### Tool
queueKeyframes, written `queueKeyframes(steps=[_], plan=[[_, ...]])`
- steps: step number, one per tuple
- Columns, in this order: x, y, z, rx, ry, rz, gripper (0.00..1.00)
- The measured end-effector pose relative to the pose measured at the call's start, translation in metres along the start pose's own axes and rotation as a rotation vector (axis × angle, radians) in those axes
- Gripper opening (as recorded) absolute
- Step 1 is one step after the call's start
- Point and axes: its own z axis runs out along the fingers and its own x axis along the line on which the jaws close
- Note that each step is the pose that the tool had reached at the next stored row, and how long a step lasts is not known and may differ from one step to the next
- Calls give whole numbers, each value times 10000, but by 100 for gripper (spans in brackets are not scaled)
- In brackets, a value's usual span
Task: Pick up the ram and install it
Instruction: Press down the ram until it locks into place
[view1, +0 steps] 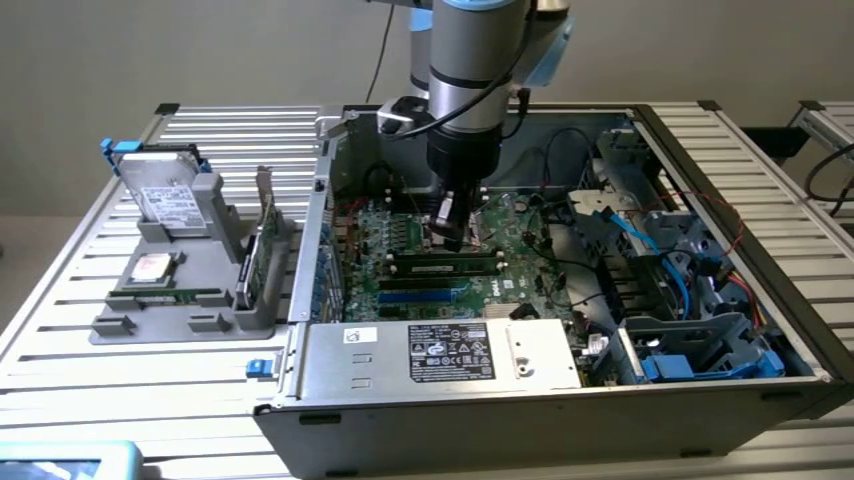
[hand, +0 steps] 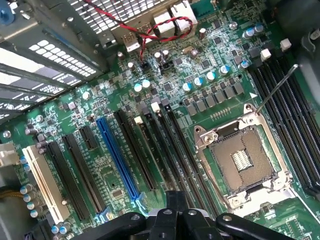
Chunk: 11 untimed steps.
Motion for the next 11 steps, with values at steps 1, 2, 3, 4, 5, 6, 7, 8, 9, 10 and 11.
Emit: queueKeyframes(steps=[1,2,3,4,5,6,7,8,9,10,11], plan=[[0,0,0,-8,2,150,11],[0,0,0,-15,5,302,11],[0,0,0,-23,7,456,11],[0,0,0,-31,9,608,11],[0,0,0,-38,12,755,11],[0,0,0,-45,14,893,11],[0,0,0,-51,19,1020,11],[0,0,0,-55,24,1142,11],[0,0,0,-57,31,1252,11],[0,0,0,-58,40,1362,11],[-1,0,1,-51,59,1455,11]])
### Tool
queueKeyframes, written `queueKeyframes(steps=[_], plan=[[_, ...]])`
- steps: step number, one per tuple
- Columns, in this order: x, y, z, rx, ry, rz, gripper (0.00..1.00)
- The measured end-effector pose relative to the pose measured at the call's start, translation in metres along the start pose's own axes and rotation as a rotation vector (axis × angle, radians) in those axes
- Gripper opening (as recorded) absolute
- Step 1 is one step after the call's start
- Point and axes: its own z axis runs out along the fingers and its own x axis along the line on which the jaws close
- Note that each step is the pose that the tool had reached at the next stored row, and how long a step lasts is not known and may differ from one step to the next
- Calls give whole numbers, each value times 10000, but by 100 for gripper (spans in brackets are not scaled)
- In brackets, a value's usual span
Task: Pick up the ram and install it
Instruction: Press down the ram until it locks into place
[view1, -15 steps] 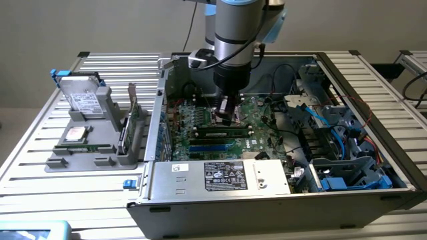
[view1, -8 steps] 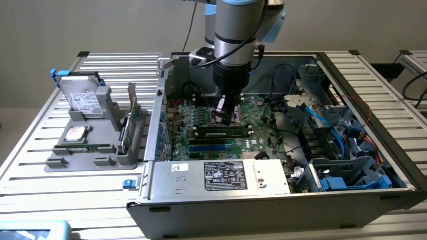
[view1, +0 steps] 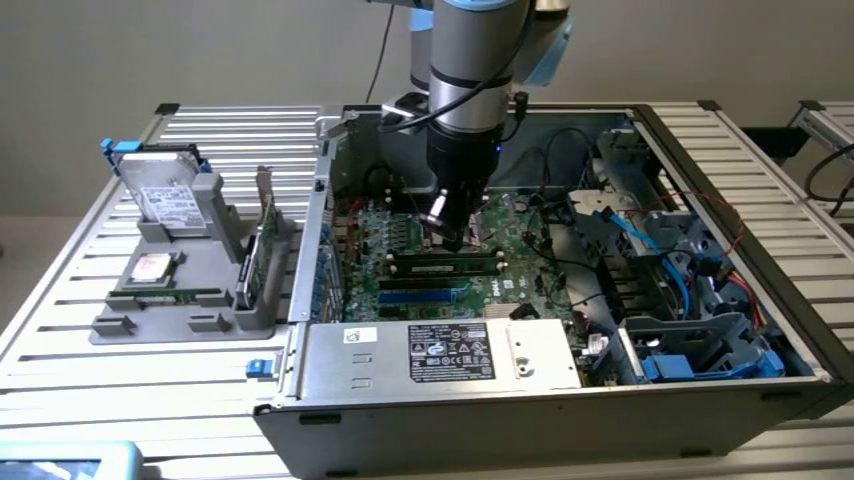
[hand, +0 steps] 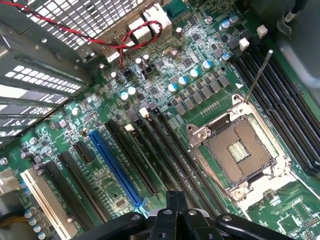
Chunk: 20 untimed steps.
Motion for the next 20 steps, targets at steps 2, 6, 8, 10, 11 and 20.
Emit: queueKeyframes(steps=[2,6,8,10,11,20], plan=[[1,0,0,61,100,141,11],[1,0,-1,143,239,479,11],[2,0,-2,144,260,695,11],[1,1,-2,131,268,930,11],[1,0,-2,125,271,1046,11],[1,0,-1,66,293,2109,11]])
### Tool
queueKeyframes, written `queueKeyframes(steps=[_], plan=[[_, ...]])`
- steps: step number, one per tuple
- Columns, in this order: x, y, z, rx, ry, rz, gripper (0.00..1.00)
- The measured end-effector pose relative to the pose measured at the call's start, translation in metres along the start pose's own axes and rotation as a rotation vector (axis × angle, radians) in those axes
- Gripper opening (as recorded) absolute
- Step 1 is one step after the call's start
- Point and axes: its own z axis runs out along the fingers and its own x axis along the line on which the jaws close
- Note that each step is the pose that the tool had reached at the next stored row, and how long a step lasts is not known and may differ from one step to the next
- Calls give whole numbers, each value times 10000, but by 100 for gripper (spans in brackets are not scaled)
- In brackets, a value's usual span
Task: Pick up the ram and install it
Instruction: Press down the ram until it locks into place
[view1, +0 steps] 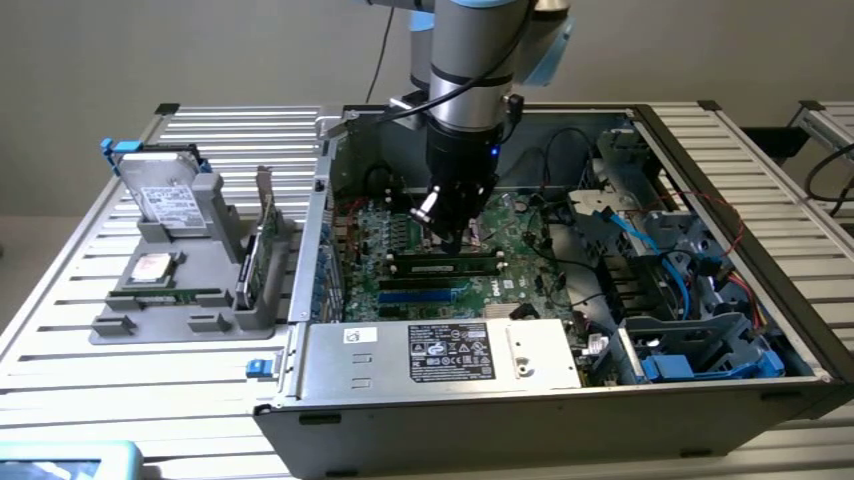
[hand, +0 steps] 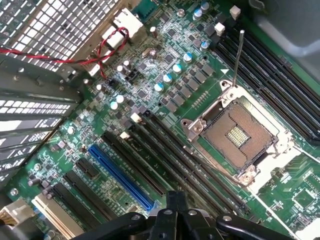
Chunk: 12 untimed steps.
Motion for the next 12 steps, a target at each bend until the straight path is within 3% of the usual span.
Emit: queueKeyframes(steps=[12], plan=[[0,0,0,-92,40,1341,11]])
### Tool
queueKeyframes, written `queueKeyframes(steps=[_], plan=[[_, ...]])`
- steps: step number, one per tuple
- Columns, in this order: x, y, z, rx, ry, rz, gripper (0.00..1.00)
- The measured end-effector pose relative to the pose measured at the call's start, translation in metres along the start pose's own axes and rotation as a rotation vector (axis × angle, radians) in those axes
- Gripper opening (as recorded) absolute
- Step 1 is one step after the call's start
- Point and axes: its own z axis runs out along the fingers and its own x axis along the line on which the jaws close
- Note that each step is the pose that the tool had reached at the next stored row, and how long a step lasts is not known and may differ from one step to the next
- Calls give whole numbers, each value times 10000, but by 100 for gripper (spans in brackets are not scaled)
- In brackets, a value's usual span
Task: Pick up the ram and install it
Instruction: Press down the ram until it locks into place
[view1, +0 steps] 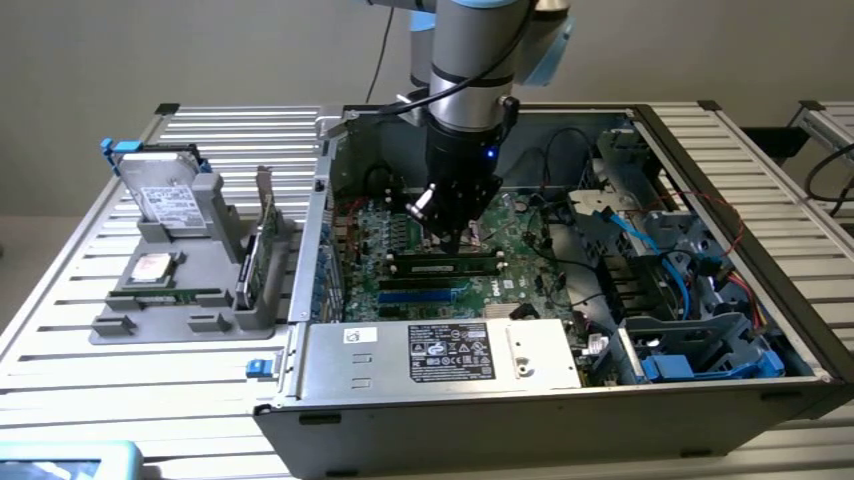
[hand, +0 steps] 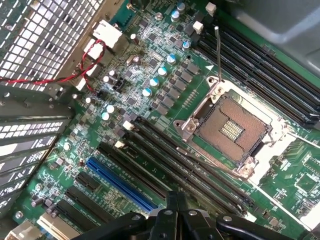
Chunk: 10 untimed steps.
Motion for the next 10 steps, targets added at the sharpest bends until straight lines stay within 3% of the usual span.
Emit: queueKeyframes(steps=[10], plan=[[0,0,0,-39,-12,961,11]])
